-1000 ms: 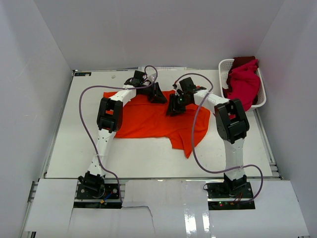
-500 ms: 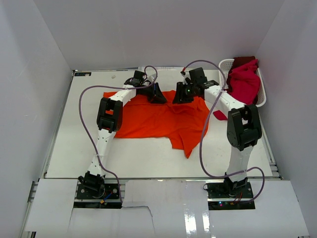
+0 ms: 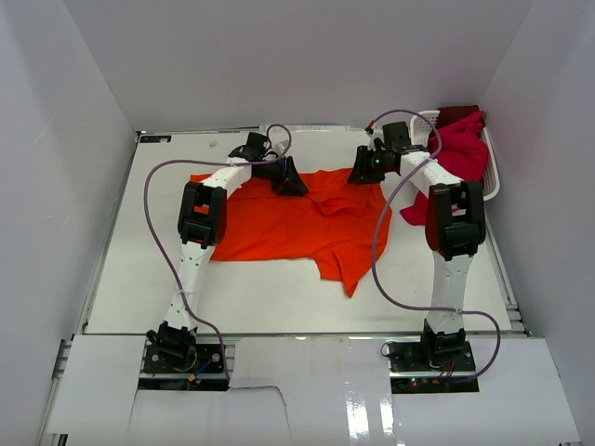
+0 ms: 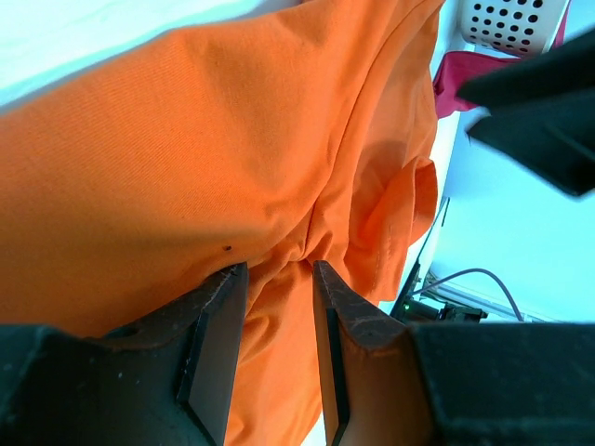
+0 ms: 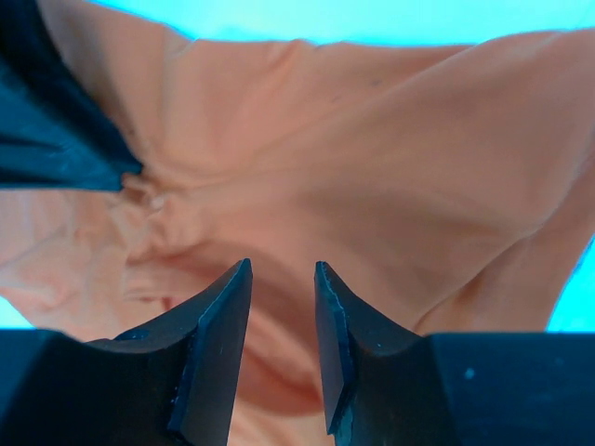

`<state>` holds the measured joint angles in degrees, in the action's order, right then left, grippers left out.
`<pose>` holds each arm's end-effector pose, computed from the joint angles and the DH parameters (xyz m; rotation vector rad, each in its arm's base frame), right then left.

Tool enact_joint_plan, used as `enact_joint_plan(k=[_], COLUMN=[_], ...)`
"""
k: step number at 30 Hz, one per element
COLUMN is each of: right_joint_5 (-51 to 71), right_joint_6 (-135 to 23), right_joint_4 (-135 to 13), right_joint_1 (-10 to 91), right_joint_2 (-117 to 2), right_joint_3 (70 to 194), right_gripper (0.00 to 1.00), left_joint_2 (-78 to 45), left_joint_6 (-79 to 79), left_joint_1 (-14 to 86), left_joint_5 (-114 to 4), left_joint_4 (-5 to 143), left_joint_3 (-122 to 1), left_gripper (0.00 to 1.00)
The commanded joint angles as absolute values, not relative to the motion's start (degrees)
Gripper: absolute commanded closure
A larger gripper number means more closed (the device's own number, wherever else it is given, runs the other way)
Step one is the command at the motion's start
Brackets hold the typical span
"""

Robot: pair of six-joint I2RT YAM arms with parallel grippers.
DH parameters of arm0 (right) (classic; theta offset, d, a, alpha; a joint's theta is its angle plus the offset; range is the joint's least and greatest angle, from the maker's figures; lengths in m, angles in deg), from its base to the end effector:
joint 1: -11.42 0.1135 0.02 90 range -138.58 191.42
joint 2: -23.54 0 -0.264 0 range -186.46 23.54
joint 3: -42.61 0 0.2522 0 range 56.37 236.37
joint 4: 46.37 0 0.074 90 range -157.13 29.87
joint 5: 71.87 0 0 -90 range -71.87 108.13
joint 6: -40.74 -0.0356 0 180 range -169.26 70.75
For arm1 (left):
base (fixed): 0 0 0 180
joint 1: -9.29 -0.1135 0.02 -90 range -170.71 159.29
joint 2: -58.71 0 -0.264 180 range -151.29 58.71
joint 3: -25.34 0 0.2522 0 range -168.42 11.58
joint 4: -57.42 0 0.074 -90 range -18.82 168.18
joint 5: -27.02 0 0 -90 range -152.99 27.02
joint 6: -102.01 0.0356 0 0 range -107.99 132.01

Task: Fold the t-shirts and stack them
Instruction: Fold the flattened tshirt in 1/3 of the way

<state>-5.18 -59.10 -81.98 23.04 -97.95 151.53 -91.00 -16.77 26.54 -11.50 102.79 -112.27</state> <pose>0.4626 0.1095 0.2042 -0.2281 2.4153 0.6622 0.5134 -0.1886 0.1127 0.1028 2.6267 -1.4520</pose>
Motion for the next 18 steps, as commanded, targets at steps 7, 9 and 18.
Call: enact_joint_plan(k=[7, 9, 18], right_joint_5=[-8.6, -7.5, 1.8], right_joint_6=[-58.0, -58.2, -58.0], right_joint_4=[-74.9, -74.5, -70.9], right_joint_1=[21.2, 21.2, 21.2], right_joint_2=[-105.5, -107.8, -111.9], right_joint_3=[160.9, 162.4, 163.7], right_gripper=[0.60, 0.60, 0.60], left_joint_2=[-87.0, -87.1, -86.8], left_joint_6=[-13.7, -13.6, -13.0], left_joint_1=[25.0, 25.0, 25.0], left_joint_5=[-16.3, -16.2, -16.6], left_joint_4=[107.3, 107.3, 108.0], left_joint_3=[-110.1, -110.1, -110.1], left_gripper=[0.54, 0.54, 0.54])
